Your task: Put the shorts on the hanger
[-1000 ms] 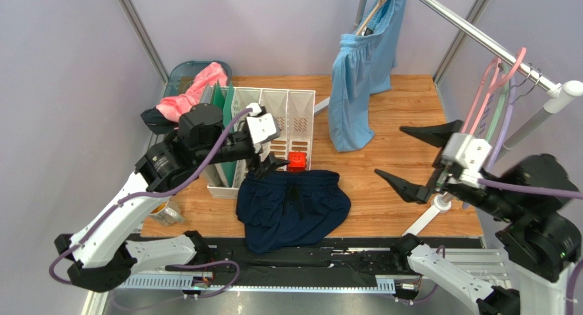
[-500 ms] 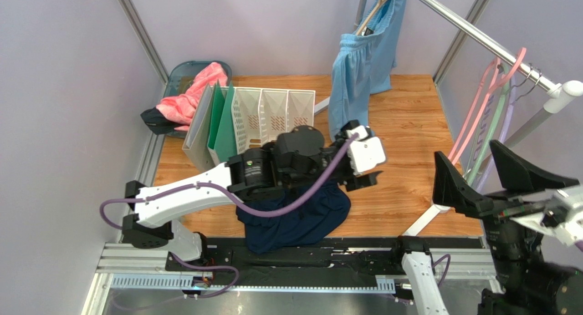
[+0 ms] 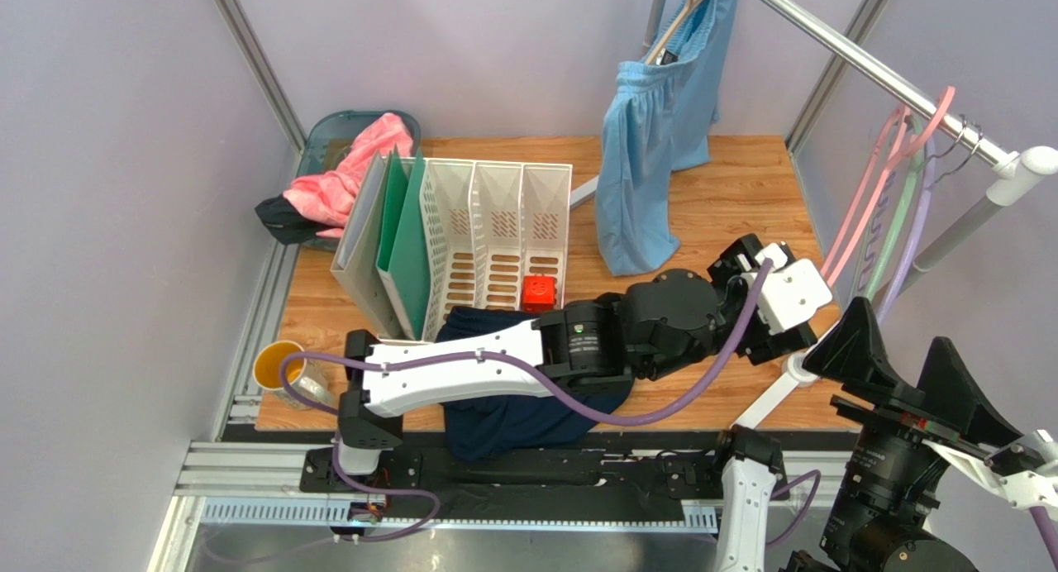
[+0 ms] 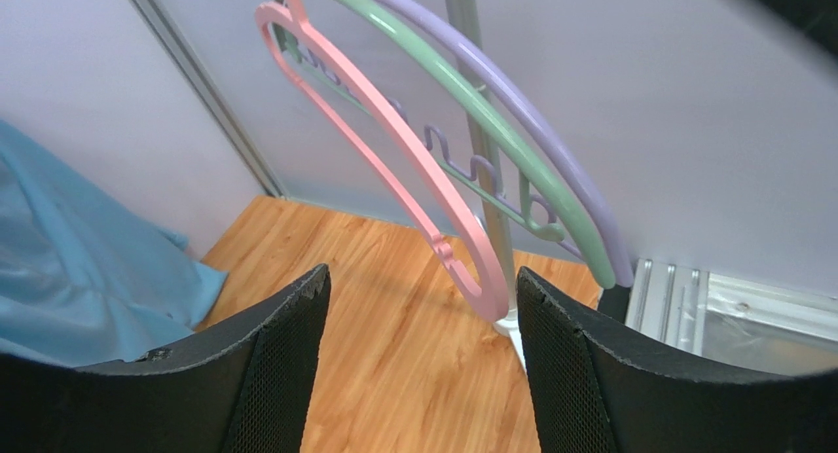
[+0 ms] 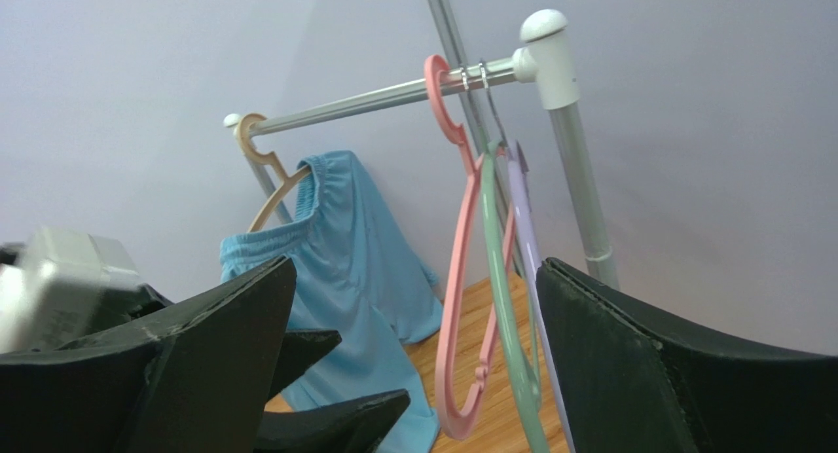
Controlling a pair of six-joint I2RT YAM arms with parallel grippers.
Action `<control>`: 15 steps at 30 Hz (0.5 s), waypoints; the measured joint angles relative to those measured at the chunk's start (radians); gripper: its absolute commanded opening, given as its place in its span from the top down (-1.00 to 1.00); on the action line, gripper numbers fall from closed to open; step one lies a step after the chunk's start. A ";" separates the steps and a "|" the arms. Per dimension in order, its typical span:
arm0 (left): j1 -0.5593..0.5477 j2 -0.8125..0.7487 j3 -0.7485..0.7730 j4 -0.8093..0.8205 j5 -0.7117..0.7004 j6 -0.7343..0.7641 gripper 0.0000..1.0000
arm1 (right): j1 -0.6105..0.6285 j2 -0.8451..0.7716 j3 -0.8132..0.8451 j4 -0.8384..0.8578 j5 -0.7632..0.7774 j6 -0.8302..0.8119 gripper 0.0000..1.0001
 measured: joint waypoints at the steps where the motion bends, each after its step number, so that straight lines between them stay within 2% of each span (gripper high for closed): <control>1: 0.002 0.010 0.001 0.006 -0.006 0.000 -0.48 | -0.001 0.003 0.005 -0.003 0.013 0.001 -1.00; 8: -0.003 0.125 0.030 0.039 -0.027 0.000 -0.46 | 0.062 0.106 0.117 -0.017 0.090 -0.027 -1.00; 15: 0.002 0.183 0.057 0.079 -0.048 0.005 -0.12 | 0.208 0.282 0.254 -0.024 0.144 -0.122 -1.00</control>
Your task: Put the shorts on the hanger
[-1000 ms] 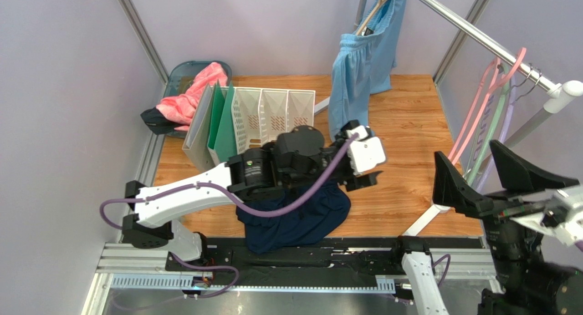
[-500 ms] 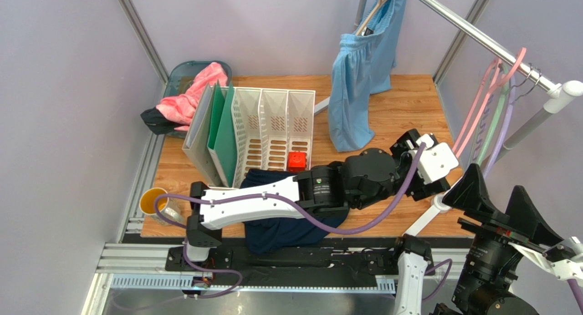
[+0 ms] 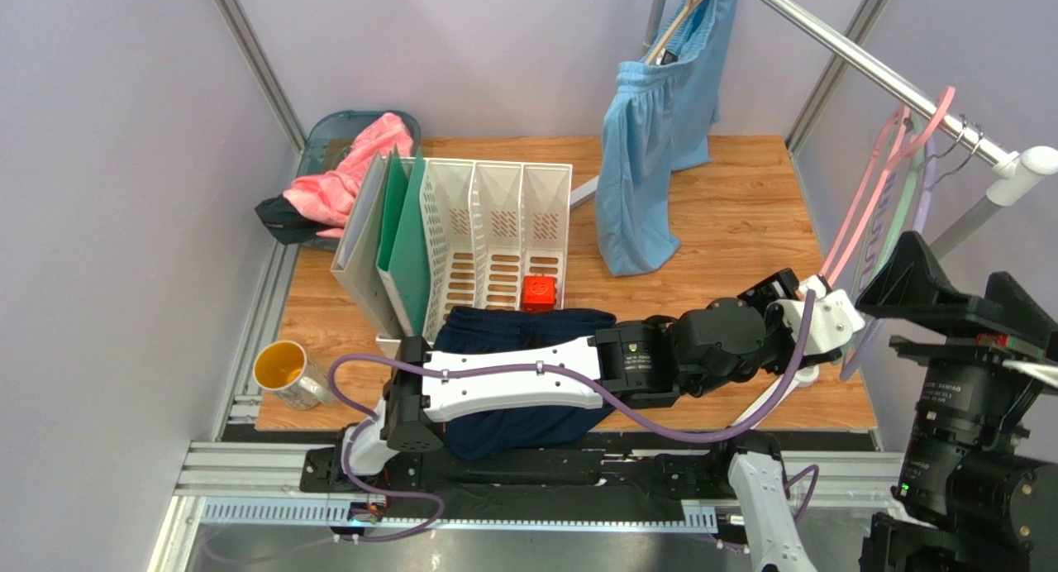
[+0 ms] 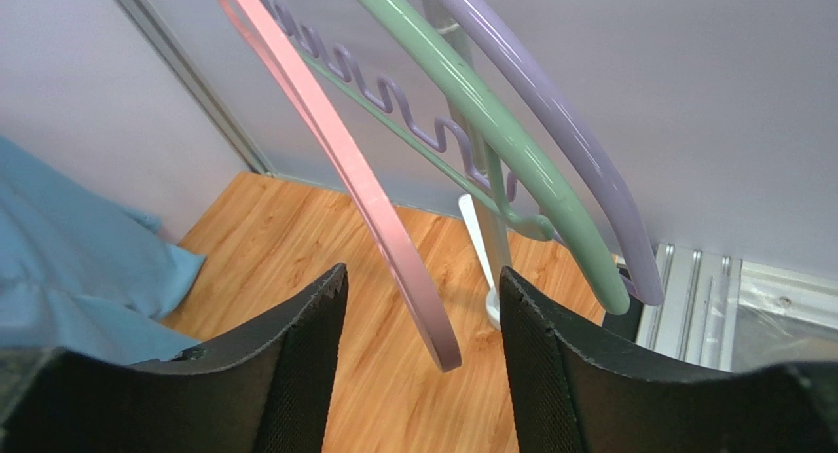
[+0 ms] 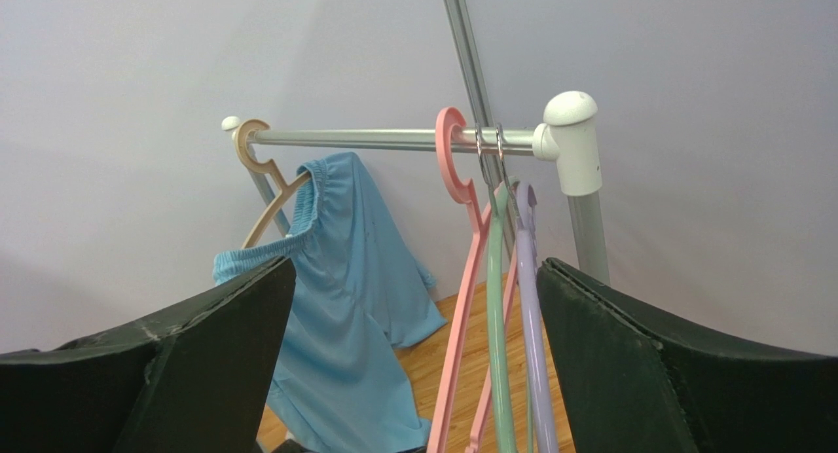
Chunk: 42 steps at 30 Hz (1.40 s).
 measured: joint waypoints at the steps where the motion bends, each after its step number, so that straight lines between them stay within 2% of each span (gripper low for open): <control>1: 0.005 0.002 0.000 0.008 -0.007 0.000 -0.07 | 0.006 0.011 0.006 0.000 0.005 -0.011 -1.00; 6: 0.037 0.021 0.027 0.031 -0.026 -0.013 0.36 | 0.025 0.025 0.011 0.000 0.031 -0.053 -1.00; 7: 0.048 0.026 0.037 0.031 -0.025 -0.016 0.57 | 0.026 0.025 0.011 0.000 0.034 -0.058 -1.00; 11: 0.094 0.039 0.045 0.040 -0.027 -0.028 1.00 | 0.031 0.026 0.011 0.000 0.042 -0.067 -1.00; 14: 0.122 0.042 0.045 0.050 -0.027 -0.032 1.00 | 0.031 0.027 0.017 0.000 0.046 -0.073 -1.00; 29: 0.116 0.035 -0.004 0.213 -0.159 0.058 1.00 | 0.031 0.035 0.034 0.027 0.068 -0.090 -1.00; 35: 0.122 -0.027 -0.116 0.278 -0.194 0.121 1.00 | 0.031 0.035 0.034 0.031 0.062 -0.090 -1.00; 42: 0.122 -0.182 -0.294 0.335 -0.229 0.145 1.00 | 0.031 0.035 -0.001 0.047 0.024 -0.079 -1.00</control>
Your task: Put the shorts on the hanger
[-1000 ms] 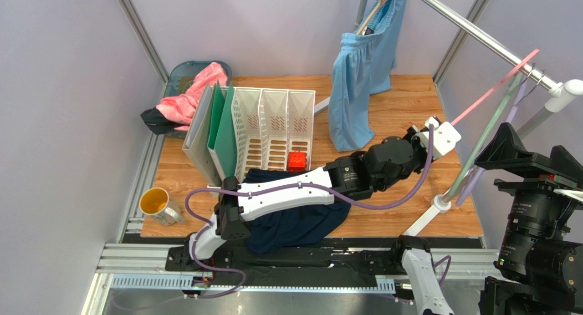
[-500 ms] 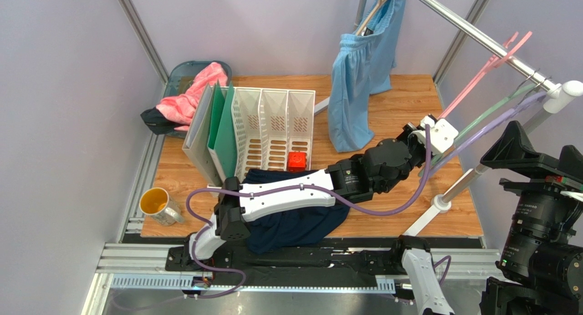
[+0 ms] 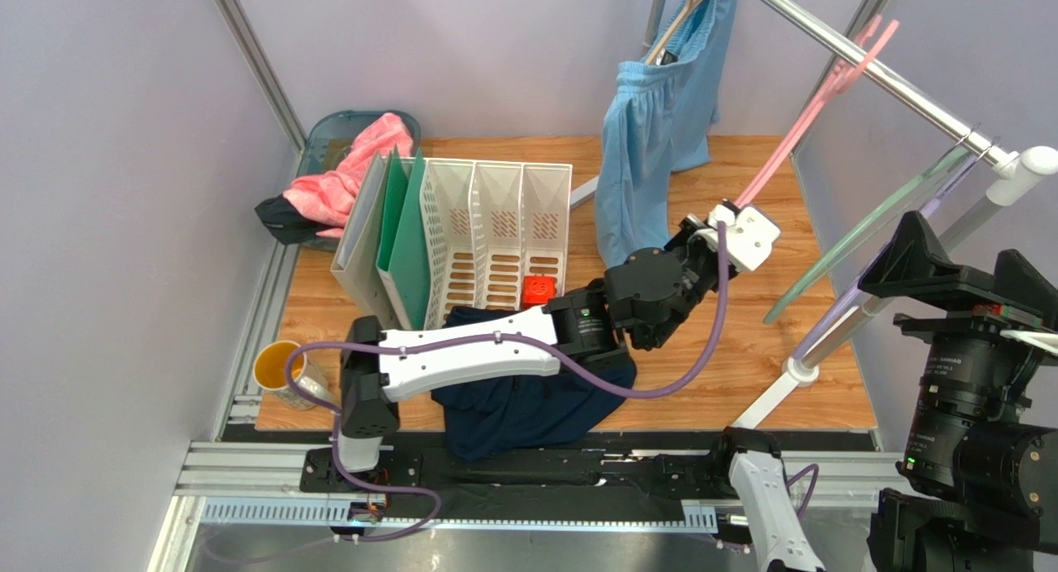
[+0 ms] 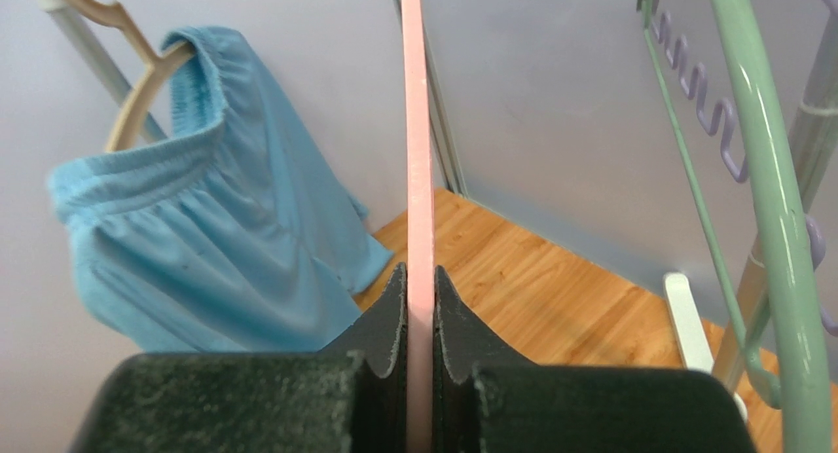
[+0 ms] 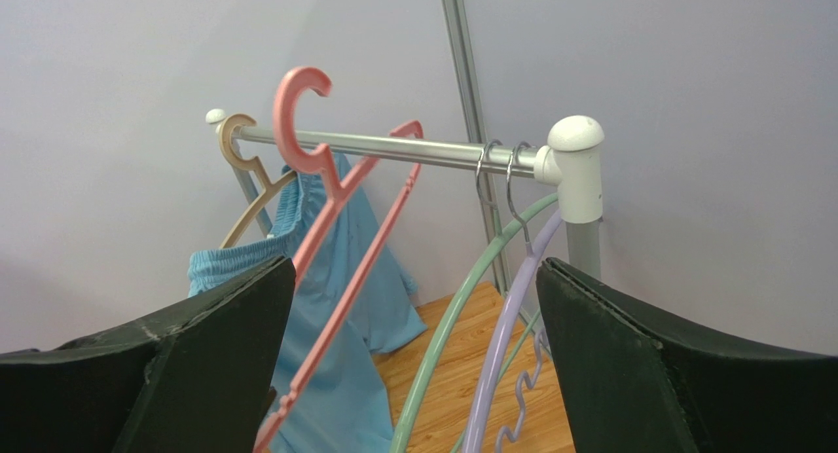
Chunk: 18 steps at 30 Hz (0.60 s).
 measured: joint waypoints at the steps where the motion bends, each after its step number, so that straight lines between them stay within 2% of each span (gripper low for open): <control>1: 0.000 -0.024 -0.024 0.015 -0.006 0.005 1.00 | 0.000 0.000 -0.010 0.003 -0.010 0.004 -1.00; 10: 0.000 -0.137 -0.160 0.031 -0.028 0.023 1.00 | 0.000 0.000 -0.077 0.014 -0.128 0.041 -0.89; 14: 0.000 -0.221 -0.269 -0.027 -0.055 0.014 1.00 | 0.000 0.004 -0.124 0.049 -0.262 0.102 -0.80; 18: 0.000 -0.355 -0.406 -0.093 -0.089 0.008 1.00 | 0.000 0.056 -0.155 0.090 -0.460 0.218 -0.77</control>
